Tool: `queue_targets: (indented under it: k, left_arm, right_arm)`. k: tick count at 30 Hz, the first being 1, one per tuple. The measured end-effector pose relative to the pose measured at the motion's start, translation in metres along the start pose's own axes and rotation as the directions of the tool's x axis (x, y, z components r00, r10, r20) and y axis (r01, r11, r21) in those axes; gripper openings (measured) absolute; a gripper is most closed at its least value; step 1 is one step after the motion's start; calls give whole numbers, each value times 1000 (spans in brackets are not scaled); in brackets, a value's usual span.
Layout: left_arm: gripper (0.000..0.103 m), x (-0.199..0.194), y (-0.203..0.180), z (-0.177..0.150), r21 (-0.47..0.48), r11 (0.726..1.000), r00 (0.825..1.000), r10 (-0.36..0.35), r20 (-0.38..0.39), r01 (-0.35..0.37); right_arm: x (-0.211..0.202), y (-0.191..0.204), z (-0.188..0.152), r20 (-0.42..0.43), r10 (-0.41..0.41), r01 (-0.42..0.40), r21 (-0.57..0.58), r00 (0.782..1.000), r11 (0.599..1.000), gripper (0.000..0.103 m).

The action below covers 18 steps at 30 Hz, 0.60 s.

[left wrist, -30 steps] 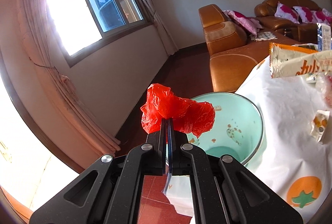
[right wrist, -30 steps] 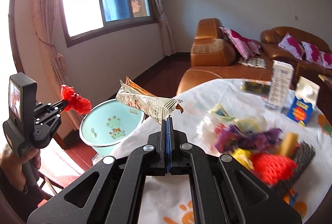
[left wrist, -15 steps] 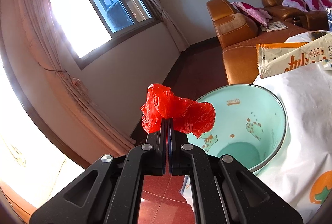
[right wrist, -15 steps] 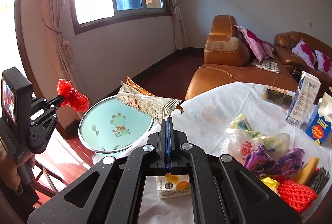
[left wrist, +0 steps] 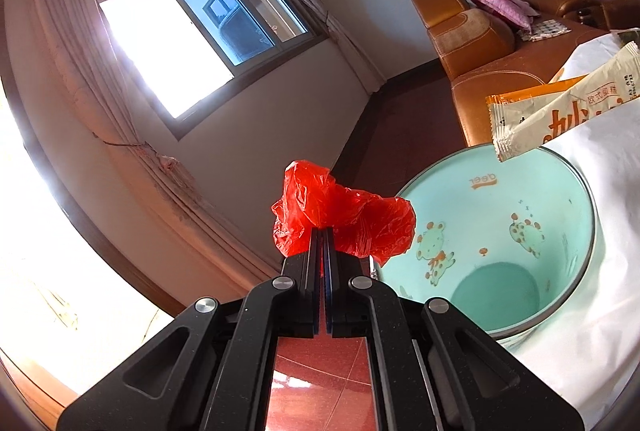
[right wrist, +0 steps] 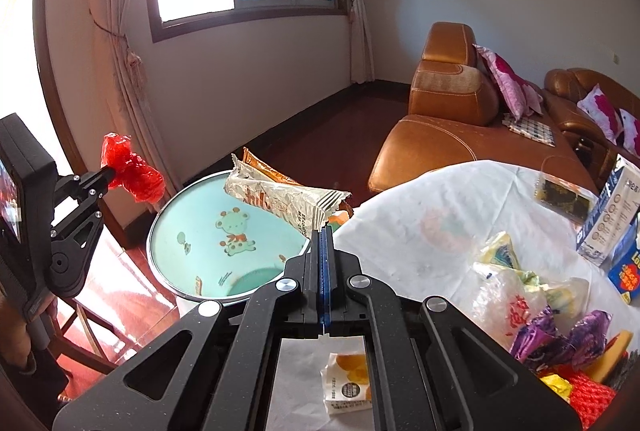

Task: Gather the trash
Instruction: 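Carry both items over the blue bin and open both grippers to drop them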

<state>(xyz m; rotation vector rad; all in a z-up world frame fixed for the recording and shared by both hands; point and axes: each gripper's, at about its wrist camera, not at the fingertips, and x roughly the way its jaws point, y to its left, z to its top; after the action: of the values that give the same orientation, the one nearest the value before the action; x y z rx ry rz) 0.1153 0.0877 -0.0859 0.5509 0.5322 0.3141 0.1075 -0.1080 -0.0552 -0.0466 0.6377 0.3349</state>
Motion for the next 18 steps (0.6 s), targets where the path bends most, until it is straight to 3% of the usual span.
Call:
queue_targets:
  k: [18]
  left_arm:
    - [1, 10, -4, -1, 5, 1000, 1000, -10, -18, 10]
  right_arm:
    - [22, 16, 7, -37, 2, -4, -45, 999, 999, 1]
